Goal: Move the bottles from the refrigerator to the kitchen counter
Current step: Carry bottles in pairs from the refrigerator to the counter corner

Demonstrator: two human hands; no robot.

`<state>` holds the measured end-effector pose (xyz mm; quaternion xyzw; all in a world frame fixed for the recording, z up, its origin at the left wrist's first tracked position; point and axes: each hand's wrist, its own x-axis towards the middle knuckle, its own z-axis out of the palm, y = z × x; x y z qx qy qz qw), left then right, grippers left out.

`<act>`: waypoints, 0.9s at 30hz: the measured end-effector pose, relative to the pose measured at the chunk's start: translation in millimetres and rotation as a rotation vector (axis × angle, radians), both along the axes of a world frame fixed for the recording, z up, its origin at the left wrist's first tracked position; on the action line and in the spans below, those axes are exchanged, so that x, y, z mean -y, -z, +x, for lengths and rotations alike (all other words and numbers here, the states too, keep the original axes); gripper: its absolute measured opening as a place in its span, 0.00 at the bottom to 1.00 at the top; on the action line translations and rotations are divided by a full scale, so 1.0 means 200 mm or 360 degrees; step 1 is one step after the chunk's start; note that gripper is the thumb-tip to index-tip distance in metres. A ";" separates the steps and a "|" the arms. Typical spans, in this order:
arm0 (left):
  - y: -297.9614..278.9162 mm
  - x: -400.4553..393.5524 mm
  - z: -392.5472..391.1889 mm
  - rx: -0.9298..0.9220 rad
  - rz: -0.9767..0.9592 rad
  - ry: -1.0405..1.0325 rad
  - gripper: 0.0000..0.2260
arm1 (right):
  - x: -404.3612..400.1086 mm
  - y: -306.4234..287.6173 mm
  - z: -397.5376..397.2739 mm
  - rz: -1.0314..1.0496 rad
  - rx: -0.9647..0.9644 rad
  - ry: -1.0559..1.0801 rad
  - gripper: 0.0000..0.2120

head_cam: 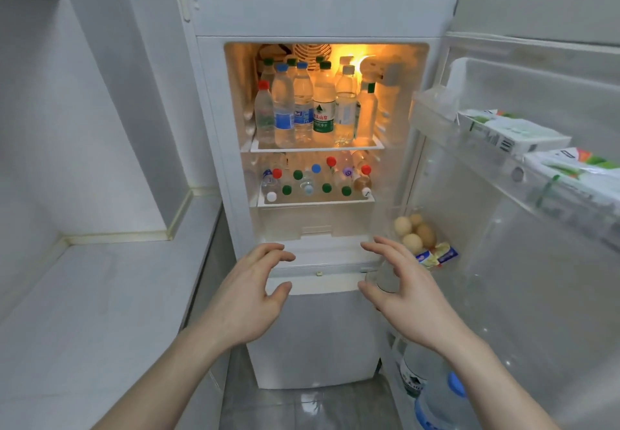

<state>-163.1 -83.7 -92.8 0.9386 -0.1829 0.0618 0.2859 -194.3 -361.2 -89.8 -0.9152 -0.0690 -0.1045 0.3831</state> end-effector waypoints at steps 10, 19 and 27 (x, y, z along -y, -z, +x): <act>0.21 0.33 0.36 -0.0167 0.0071 0.0450 0.18 | 0.19 0.08 -0.08 0.0027 0.0003 0.0365 0.25; 0.37 0.71 0.66 -0.0418 0.0139 0.0863 0.30 | 0.18 0.10 -0.08 0.0010 0.0058 0.0638 0.31; 0.44 0.94 0.82 -0.0163 0.0409 0.1145 0.33 | 0.15 0.09 -0.07 -0.0204 -0.0027 0.0800 0.38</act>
